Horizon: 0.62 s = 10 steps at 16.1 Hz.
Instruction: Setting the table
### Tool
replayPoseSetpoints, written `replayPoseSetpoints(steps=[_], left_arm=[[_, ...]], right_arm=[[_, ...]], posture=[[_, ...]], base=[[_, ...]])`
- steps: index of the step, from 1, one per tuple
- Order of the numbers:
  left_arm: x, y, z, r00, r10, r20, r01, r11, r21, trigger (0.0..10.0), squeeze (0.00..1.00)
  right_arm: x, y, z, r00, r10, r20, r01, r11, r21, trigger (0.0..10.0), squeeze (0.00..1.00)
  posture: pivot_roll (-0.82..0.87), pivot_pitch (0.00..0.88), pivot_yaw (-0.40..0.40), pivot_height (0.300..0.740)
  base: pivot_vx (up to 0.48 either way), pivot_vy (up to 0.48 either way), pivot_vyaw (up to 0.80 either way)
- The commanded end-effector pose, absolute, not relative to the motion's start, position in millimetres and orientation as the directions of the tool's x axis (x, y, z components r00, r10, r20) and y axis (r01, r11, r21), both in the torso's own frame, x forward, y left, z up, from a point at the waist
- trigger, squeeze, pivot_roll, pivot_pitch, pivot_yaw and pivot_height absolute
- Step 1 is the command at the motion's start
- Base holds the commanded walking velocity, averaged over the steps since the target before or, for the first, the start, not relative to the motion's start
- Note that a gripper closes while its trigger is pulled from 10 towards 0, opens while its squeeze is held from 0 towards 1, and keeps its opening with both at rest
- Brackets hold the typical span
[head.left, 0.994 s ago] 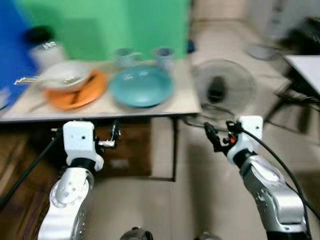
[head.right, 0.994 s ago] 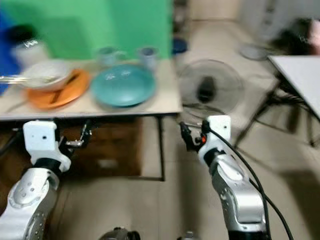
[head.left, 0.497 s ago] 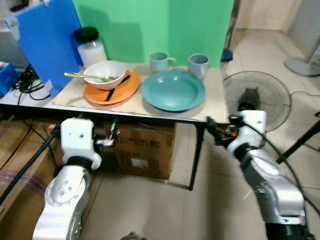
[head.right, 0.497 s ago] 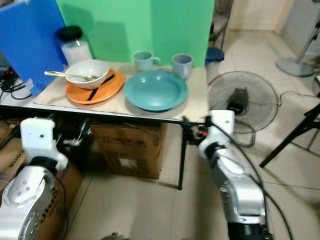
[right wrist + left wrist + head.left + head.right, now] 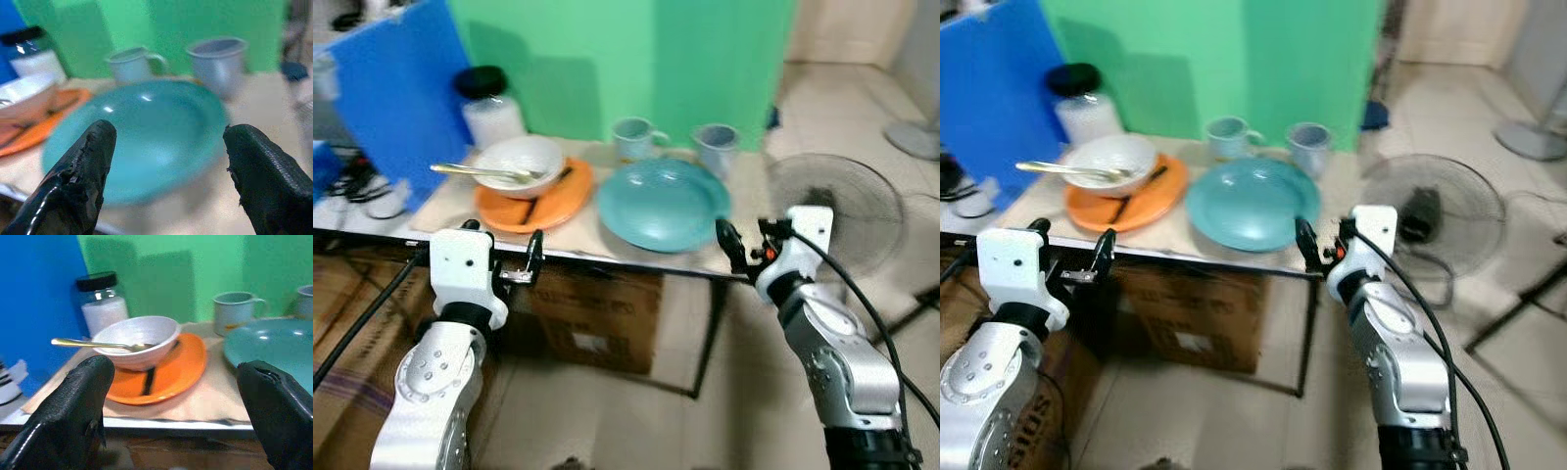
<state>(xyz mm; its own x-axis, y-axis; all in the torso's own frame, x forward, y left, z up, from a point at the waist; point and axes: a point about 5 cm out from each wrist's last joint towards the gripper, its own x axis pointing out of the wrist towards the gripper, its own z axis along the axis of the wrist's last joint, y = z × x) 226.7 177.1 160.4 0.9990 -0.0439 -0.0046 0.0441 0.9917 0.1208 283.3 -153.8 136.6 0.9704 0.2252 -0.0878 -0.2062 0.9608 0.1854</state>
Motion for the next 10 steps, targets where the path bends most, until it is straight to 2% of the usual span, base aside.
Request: replayPoseSetpoints(steps=[1, 3, 7, 10], left_arm=[[226.8, 182.2, 162.7, 0.999, -0.032, 0.000, 0.031, 0.991, 0.133, 10.0, 0.00], [226.8, 181.8, 162.7, 0.999, -0.034, -0.001, 0.034, 0.991, 0.132, 10.0, 0.00], [227.2, 179.1, 162.9, 0.999, -0.052, 0.011, 0.050, 0.990, 0.132, 10.0, 0.00], [227.9, 175.8, 162.5, 0.997, -0.081, 0.014, 0.078, 0.988, 0.132, 10.0, 0.00]], right_arm=[[283.8, -148.2, 139.5, 0.967, 0.244, -0.077, -0.228, 0.959, 0.170, 10.0, 0.00], [285.0, -148.3, 144.0, 0.967, 0.250, -0.047, -0.244, 0.963, 0.112, 10.0, 0.00], [284.8, -158.9, 146.1, 0.973, 0.224, -0.053, -0.216, 0.969, 0.122, 10.0, 0.00], [283.4, -161.5, 146.5, 0.973, 0.224, -0.056, -0.216, 0.968, 0.126, 10.0, 0.00]], posture=[[-0.08, 0.035, 0.055, 0.740], [-0.09, 0.029, 0.046, 0.740], [-0.10, 0.017, 0.026, 0.740], [-0.10, 0.015, 0.017, 0.740]], base=[[0.345, 0.000, 0.00], [0.334, 0.000, 0.00], [0.319, 0.000, -0.75], [0.309, 0.000, 0.00]])
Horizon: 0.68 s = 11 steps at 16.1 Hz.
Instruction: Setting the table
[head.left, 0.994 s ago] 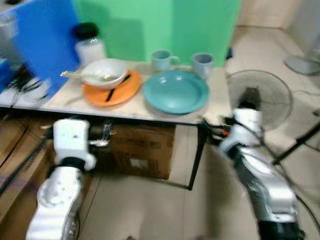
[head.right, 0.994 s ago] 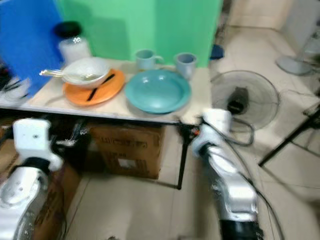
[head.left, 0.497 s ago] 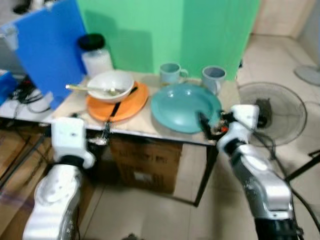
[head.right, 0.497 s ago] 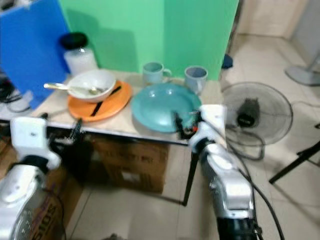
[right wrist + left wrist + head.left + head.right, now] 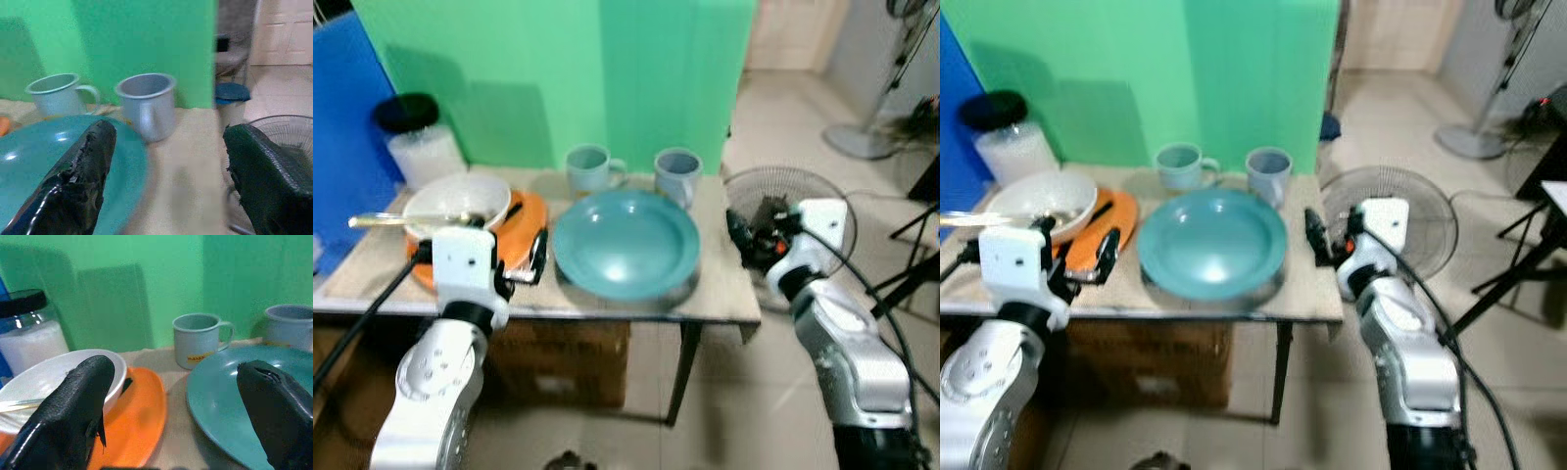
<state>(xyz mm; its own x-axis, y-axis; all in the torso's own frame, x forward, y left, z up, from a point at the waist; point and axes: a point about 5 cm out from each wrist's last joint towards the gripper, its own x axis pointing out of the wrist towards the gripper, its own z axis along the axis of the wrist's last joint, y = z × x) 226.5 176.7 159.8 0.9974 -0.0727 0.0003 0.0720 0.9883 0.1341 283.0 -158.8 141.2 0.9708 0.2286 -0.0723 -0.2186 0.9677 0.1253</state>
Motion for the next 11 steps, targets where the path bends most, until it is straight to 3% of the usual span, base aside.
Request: replayPoseSetpoints(steps=[1, 4, 8, 9, 11], left_arm=[[228.5, 173.9, 162.7, 0.995, -0.093, 0.020, 0.090, 0.987, 0.130, 10.0, 0.00], [225.7, 171.7, 161.1, 0.994, -0.105, 0.007, 0.103, 0.983, 0.154, 10.0, 0.00], [219.0, 167.5, 159.6, 0.981, -0.190, -0.027, 0.191, 0.964, 0.183, 10.0, 0.00], [218.9, 166.2, 159.3, 0.971, -0.234, -0.041, 0.237, 0.953, 0.186, 10.0, 0.00], [217.0, 161.1, 158.5, 0.940, -0.335, -0.068, 0.341, 0.927, 0.153, 10.0, 0.00]], right_arm=[[283.5, -159.5, 145.1, 0.967, 0.246, -0.073, -0.235, 0.964, 0.128, 10.0, 0.00], [287.0, -147.4, 143.2, 0.931, 0.337, -0.143, -0.316, 0.937, 0.147, 10.0, 0.00], [299.4, -138.3, 145.0, 0.877, 0.434, -0.207, -0.363, 0.880, 0.305, 10.0, 0.00], [309.2, -136.4, 146.3, 0.865, 0.447, -0.230, -0.353, 0.866, 0.353, 10.0, 1.00], [319.8, -134.0, 145.4, 0.842, 0.461, -0.279, -0.333, 0.853, 0.401, 10.0, 1.00]], posture=[[-0.10, 0.015, 0.015, 0.740], [-0.10, 0.024, 0.002, 0.740], [-0.08, 0.037, -0.008, 0.740], [-0.08, 0.041, -0.010, 0.740], [-0.08, 0.042, -0.013, 0.740]], base=[[0.000, 0.000, 0.00], [0.000, 0.000, 0.00], [0.000, 0.000, 0.00], [0.000, 0.000, 0.00], [0.000, 0.000, 0.00]])
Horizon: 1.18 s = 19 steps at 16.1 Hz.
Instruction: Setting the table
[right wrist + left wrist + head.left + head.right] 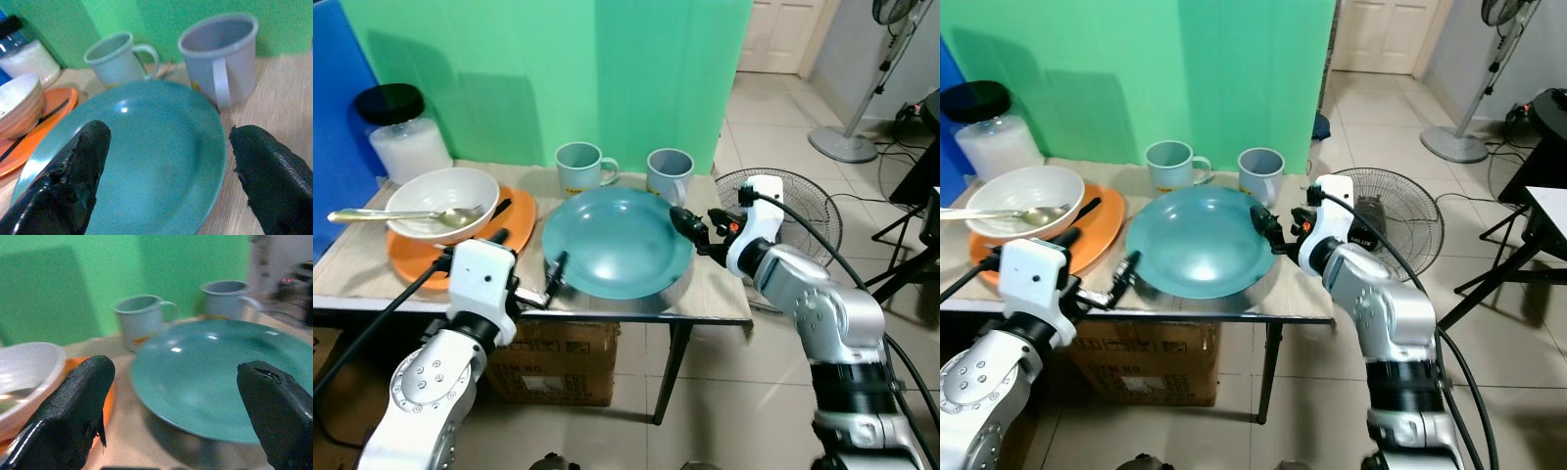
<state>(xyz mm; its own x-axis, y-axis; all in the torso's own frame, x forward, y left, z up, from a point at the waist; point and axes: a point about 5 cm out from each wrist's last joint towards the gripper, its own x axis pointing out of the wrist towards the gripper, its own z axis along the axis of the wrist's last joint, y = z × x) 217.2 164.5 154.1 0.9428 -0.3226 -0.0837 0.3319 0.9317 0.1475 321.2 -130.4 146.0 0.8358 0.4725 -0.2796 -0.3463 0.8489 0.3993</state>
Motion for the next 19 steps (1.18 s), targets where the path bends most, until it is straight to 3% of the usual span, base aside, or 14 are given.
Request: replayPoseSetpoints(steps=[1, 5, 7, 8, 9, 11, 13, 14, 15, 19], left_arm=[[214.2, 156.1, 158.0, 0.902, -0.424, -0.084, 0.431, 0.896, 0.111, 10.0, 0.00], [208.4, 148.7, 156.3, 0.794, -0.592, -0.139, 0.606, 0.790, 0.095, 10.0, 0.00], [208.3, 147.5, 155.3, 0.765, -0.623, -0.162, 0.641, 0.761, 0.102, 10.0, 0.00], [208.5, 147.8, 155.6, 0.763, -0.625, -0.163, 0.643, 0.759, 0.099, 10.0, 0.00], [208.7, 147.8, 155.3, 0.759, -0.629, -0.166, 0.648, 0.756, 0.096, 10.0, 0.00], [208.7, 147.4, 154.7, 0.756, -0.632, -0.168, 0.651, 0.753, 0.093, 10.0, 0.00], [208.2, 146.4, 154.3, 0.747, -0.642, -0.171, 0.660, 0.746, 0.084, 10.0, 0.00], [208.2, 146.1, 154.2, 0.745, -0.645, -0.172, 0.663, 0.744, 0.084, 10.0, 0.00], [208.2, 146.1, 154.2, 0.744, -0.645, -0.173, 0.664, 0.743, 0.084, 10.0, 0.00], [208.6, 146.3, 153.6, 0.746, -0.642, -0.176, 0.662, 0.745, 0.086, 10.0, 0.00]], right_arm=[[326.3, -132.2, 143.5, 0.819, 0.470, -0.328, -0.310, 0.844, 0.437, 10.0, 1.00], [342.5, -134.6, 138.6, 0.813, 0.420, -0.404, -0.249, 0.878, 0.410, 10.0, 1.00], [343.4, -131.8, 128.0, 0.746, 0.449, -0.491, -0.193, 0.852, 0.486, 10.0, 1.00], [342.8, -130.6, 126.3, 0.730, 0.459, -0.506, -0.190, 0.848, 0.495, 10.0, 0.75], [341.8, -128.8, 124.5, 0.710, 0.480, -0.515, -0.188, 0.834, 0.518, 10.0, 0.00], [340.7, -127.1, 122.6, 0.695, 0.501, -0.516, -0.174, 0.813, 0.556, 10.0, 0.00], [342.8, -125.7, 122.3, 0.692, 0.533, -0.487, -0.123, 0.752, 0.648, 3.7, 0.00], [345.1, -125.0, 123.5, 0.687, 0.553, -0.471, -0.094, 0.710, 0.698, 2.3, 0.00], [345.2, -124.9, 123.6, 0.685, 0.557, -0.470, -0.091, 0.705, 0.704, 0.0, 0.00], [342.6, -119.5, 119.6, 0.644, 0.599, -0.476, -0.091, 0.678, 0.729, 0.0, 0.00]], posture=[[-0.08, 0.040, -0.015, 0.740], [-0.09, 0.041, -0.016, 0.740], [-0.09, 0.042, -0.015, 0.740], [-0.09, 0.043, -0.014, 0.740], [-0.09, 0.043, -0.014, 0.740], [-0.09, 0.043, -0.014, 0.740], [-0.10, 0.046, -0.013, 0.740], [-0.10, 0.046, -0.014, 0.740], [-0.10, 0.046, -0.014, 0.740], [-0.10, 0.046, -0.015, 0.740]], base=[[0.000, 0.000, 0.00], [0.000, 0.000, 0.00], [0.000, 0.000, 0.00], [0.000, 0.000, 0.00], [0.000, 0.000, 0.00], [0.000, 0.000, 0.00], [0.000, 0.000, 0.00], [0.000, 0.000, 0.00], [0.000, 0.000, 0.00], [0.000, 0.000, 0.00]])
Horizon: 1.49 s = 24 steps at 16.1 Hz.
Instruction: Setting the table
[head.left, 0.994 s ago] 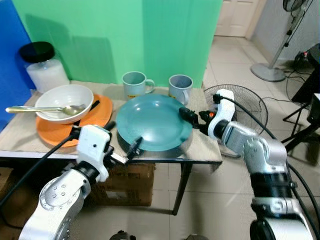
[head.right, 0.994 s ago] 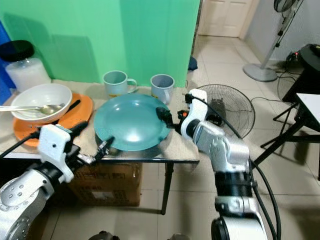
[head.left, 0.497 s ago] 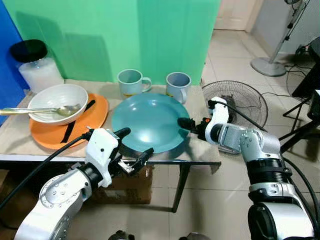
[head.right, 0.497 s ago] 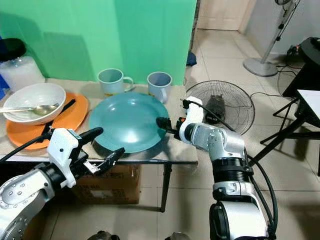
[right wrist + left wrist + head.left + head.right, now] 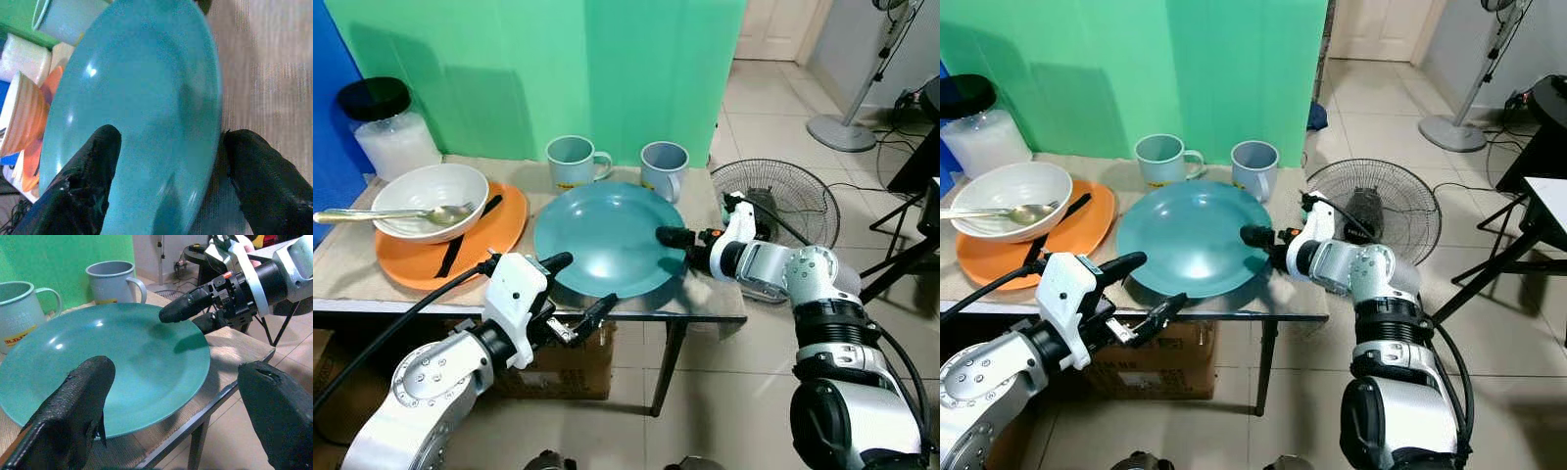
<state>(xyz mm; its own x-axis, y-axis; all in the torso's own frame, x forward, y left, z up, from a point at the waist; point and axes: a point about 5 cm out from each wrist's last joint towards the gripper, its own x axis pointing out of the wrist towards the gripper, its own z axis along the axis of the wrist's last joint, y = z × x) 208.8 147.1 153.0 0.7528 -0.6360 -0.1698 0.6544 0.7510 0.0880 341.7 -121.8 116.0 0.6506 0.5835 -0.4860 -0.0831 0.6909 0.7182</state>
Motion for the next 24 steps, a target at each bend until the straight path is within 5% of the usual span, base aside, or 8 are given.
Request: replayPoseSetpoints(steps=[1, 24], left_arm=[[208.6, 146.0, 153.5, 0.745, -0.643, -0.176, 0.662, 0.744, 0.085, 10.0, 0.00], [188.5, 145.9, 151.8, 0.752, -0.634, -0.184, 0.648, 0.761, 0.029, 10.0, 0.00]], right_arm=[[341.1, -117.7, 115.8, 0.631, 0.606, -0.485, -0.078, 0.672, 0.737, 0.0, 0.00], [328.1, -120.8, 108.5, 0.593, 0.714, -0.372, -0.030, 0.481, 0.876, 0.0, 0.00]], posture=[[-0.10, 0.046, -0.015, 0.740], [-0.08, 0.015, -0.014, 0.740]], base=[[0.000, 0.000, 0.00], [0.000, 0.000, 0.00]])
